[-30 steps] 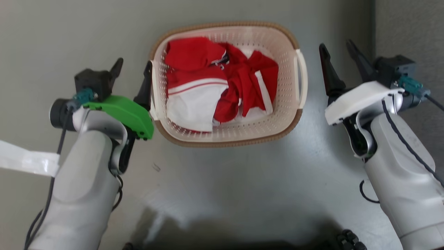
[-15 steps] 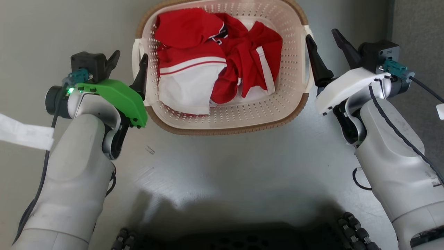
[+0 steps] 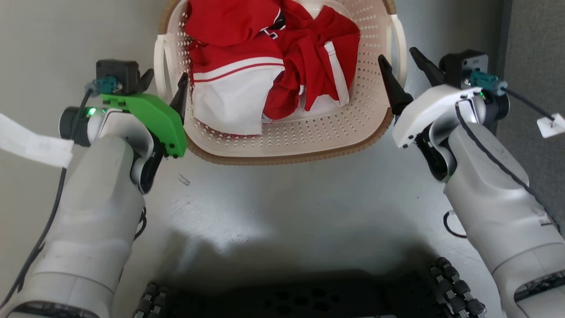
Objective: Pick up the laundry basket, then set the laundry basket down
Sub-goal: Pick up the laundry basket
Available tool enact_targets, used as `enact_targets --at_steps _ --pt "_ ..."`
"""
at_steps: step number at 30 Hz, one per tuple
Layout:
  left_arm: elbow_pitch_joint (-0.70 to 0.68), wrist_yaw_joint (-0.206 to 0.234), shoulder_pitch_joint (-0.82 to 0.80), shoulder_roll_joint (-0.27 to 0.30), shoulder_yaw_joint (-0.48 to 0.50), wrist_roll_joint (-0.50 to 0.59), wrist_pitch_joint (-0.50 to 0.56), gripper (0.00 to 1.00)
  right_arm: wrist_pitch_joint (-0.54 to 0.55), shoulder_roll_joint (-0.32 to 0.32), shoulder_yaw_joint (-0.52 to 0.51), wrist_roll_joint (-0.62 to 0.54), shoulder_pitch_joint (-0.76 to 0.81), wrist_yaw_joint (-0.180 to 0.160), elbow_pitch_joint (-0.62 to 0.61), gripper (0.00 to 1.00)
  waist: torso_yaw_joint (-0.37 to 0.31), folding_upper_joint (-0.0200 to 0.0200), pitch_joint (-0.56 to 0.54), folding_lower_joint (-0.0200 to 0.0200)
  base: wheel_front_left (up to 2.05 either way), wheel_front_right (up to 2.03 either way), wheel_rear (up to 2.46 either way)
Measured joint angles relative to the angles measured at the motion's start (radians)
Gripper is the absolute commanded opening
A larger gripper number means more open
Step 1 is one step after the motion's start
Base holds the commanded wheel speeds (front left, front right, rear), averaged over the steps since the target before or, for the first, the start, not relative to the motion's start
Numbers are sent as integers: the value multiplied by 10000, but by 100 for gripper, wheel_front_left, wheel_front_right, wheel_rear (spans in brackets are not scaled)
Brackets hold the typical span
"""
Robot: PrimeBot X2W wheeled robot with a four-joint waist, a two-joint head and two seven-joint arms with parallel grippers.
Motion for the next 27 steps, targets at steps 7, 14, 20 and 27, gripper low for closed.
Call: enact_targets --at_steps 7,14,20,27 --pt "662 -86 -480 -105 -184 -111 307 86 113 69 100 31 -476 109 548 100 -9 0 152 0 0 0 0" --pt "1127 -100 -709 -347 -198 -570 510 0 359 230 207 320 -709 209 970 0 1 0 198 -1 0 0 0" --pt "1379 -102 -881 -378 -205 -708 491 0 299 228 209 387 -930 224 1237 0 13 0 189 -1 0 0 0" --pt "1787 -102 -962 -506 -291 -765 364 0 226 297 293 477 -1058 245 1797 0 16 0 -45 -1 0 0 0"
